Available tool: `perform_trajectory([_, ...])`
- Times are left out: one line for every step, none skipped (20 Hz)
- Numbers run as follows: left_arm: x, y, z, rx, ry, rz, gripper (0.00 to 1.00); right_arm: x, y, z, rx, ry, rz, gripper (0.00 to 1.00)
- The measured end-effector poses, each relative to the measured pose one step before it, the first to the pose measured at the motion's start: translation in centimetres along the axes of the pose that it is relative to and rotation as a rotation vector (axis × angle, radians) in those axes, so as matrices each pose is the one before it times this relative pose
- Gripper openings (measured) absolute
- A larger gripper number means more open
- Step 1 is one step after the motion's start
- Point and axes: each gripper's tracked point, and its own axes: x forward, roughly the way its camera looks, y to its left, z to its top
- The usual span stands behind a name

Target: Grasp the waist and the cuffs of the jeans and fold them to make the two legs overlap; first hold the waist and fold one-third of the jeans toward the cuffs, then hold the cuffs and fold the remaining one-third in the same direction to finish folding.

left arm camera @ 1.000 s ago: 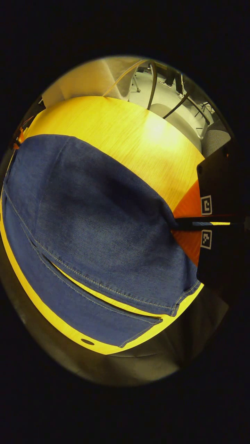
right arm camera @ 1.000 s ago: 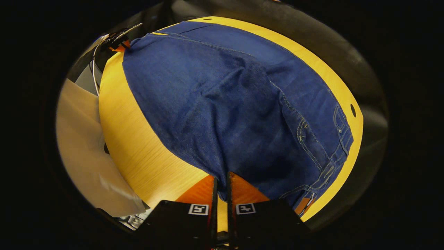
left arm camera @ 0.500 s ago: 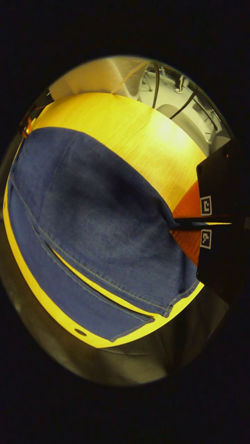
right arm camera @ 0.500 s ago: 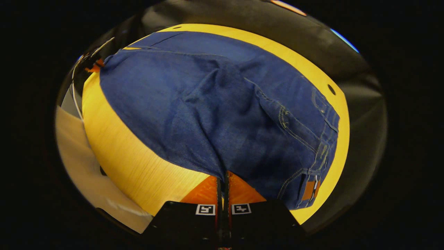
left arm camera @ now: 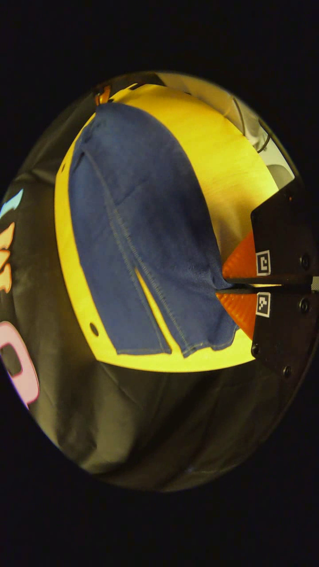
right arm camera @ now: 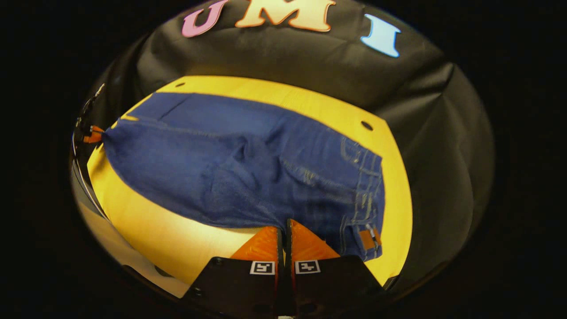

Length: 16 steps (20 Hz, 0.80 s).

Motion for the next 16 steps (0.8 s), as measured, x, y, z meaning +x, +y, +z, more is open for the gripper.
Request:
perform_trajectory([-0.546,0.348,1.309,-0.01357,-0.03635,0.02501,0.00,-0.536,-0.435,1.746,0.02245,-0.03310,-0.01090,0.02])
perform_trajectory([-0.241,0.354,1.458,-0.01357,-0.01957,0.01574,0.00,0.044,-0.204,1.745,0.01797,-0.01896,-0.00881,0.02])
perform_trajectory([-0.172,0.540,1.697,-0.01024,-0.03116,0.01666,0.00,0.142,-0.406,1.803,0.01789,-0.02107,-0.00532,0.00])
perform_trajectory([0.132,0.564,1.581,-0.01117,-0.02577,0.02348,0.00,0.488,-0.304,1.486,0.01423,-0.01808,-0.00297,0.00])
perform_trajectory([0.389,0.446,1.187,-0.01270,-0.02123,0.02146,0.00,0.366,-0.040,1.596,0.01049,-0.01764,-0.00217,0.00])
perform_trajectory([0.441,0.262,1.454,-0.00906,-0.02703,0.01528,0.00,0.097,0.035,1.068,0.00575,-0.00778,-0.00057,0.00])
perform_trajectory([0.652,0.199,0.955,-0.00914,-0.02475,0.01407,0.00,0.739,-0.126,1.537,0.00349,-0.01163,-0.00388,0.02])
perform_trajectory([0.826,0.121,0.594,-0.00940,-0.02007,0.01737,0.00,1.028,-0.055,1.039,0.00344,-0.00343,0.00058,0.00])
perform_trajectory([0.999,0.099,0.832,-0.00986,-0.01041,0.00905,0.00,1.069,-0.097,1.017,0.00827,-0.00056,-0.00180,0.02])
perform_trajectory([1.116,-0.103,0.366,-0.01267,0.00418,0.00373,0.00,1.148,-0.146,0.734,0.01422,0.00202,-0.00129,0.00])
perform_trajectory([0.955,-0.002,0.383,-0.00889,0.01586,0.00099,0.00,1.215,-0.120,0.614,0.02376,0.00839,0.00039,0.00])
perform_trajectory([1.212,-0.315,0.408,-0.00983,0.00937,0.00310,0.00,1.071,-0.091,0.368,0.03073,0.00441,0.00374,0.00])
perform_trajectory([1.553,-0.247,0.759,-0.01759,0.00051,0.00140,0.00,1.415,-0.183,0.556,0.02948,0.00277,0.00000,0.00])
perform_trajectory([1.390,-0.612,0.324,-0.02707,0.00368,-0.00746,0.00,1.416,-0.068,0.426,0.02589,0.00691,-0.00052,0.02])
perform_trajectory([1.480,-0.699,-0.069,-0.02923,0.01601,-0.00377,0.00,1.322,-0.102,0.293,0.02130,0.01019,0.00015,0.02])
perform_trajectory([1.472,-0.240,-0.173,-0.02448,0.01095,0.00386,0.00,1.455,-0.107,0.234,0.01843,0.00694,-0.00183,0.02])
